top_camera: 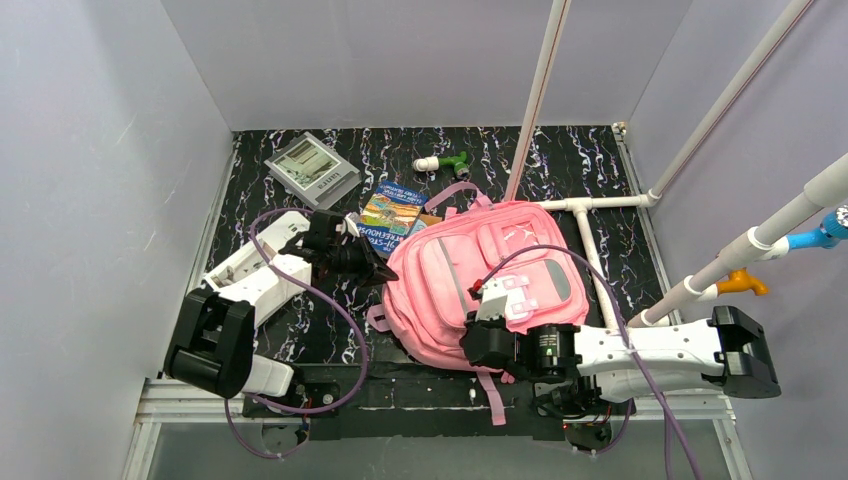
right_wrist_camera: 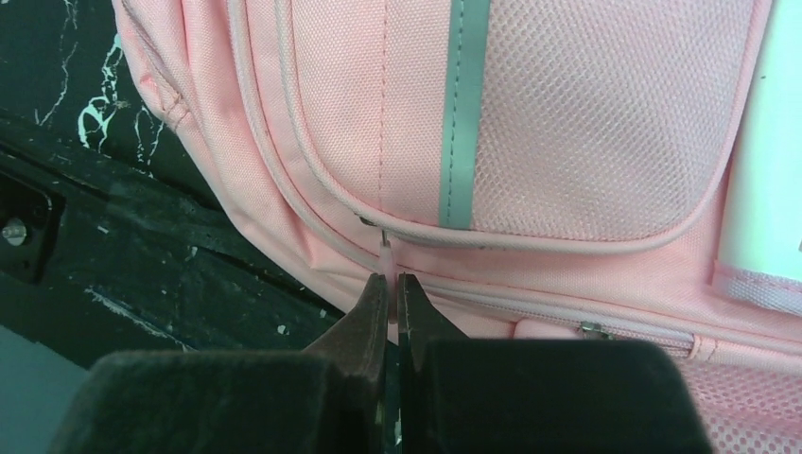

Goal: Pack the student bag
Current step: Zip the student bag at the center of the board.

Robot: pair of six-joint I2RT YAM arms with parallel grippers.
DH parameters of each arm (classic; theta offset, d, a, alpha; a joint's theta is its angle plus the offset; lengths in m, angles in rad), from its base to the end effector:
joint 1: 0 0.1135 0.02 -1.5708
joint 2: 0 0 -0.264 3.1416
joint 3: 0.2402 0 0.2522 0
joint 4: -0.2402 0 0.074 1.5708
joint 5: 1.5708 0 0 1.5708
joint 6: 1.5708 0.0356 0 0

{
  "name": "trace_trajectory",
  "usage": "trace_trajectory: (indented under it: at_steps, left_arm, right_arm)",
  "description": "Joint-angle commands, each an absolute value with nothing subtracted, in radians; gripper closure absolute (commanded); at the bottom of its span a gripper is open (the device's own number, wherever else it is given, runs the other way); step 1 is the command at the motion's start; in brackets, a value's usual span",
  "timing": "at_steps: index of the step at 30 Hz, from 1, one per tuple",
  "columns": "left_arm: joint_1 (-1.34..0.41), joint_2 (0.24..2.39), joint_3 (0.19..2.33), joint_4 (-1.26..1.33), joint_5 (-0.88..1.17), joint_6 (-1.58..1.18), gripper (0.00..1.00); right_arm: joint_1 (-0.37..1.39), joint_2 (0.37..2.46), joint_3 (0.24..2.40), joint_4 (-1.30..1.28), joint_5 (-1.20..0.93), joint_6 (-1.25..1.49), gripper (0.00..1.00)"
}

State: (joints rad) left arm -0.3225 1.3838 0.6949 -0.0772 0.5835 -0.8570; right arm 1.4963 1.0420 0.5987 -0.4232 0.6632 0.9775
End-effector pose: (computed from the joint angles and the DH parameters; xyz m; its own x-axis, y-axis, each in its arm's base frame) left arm 0.2526 -0.1051 0.1916 -0.9151 -0.3593 -0.1831 -0.0773 0.6019 -0.7948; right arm 0.0367 0.1977 0.2128 -0.6587 -0.0467 -0.7510 -0.3757 0.8851 0.2745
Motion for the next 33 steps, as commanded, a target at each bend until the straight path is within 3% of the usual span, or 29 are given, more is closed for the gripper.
trace_trajectory:
  at_steps: [1,17,21,24,27,33]
  left_arm:
    - [-0.259,1.355,0.745,-0.091,0.506,-0.829,1.00]
    - [-0.206,1.359,0.762,-0.129,0.499,-0.807,1.00]
    - [-0.206,1.375,0.749,-0.083,0.554,-0.834,1.00]
    - [-0.211,1.386,0.726,-0.025,0.613,-0.867,1.00]
    - [-0.220,1.385,0.715,-0.006,0.645,-0.877,1.00]
    - [-0.225,1.369,0.719,-0.006,0.692,-0.870,1.00]
  right_arm:
    - [1.486,1.000,0.563,-0.643,0.727,1.043,0.98]
    - [1.486,1.003,0.623,-0.912,0.755,1.236,0.99]
    - [1.487,1.018,0.642,-0.827,0.795,1.140,0.99]
    - [1.487,1.036,0.672,-0.744,0.815,1.054,0.73]
    - [1.486,1.059,0.712,-0.689,0.840,0.971,0.57]
    - [1.480,1.141,0.853,-0.652,0.853,0.804,0.41]
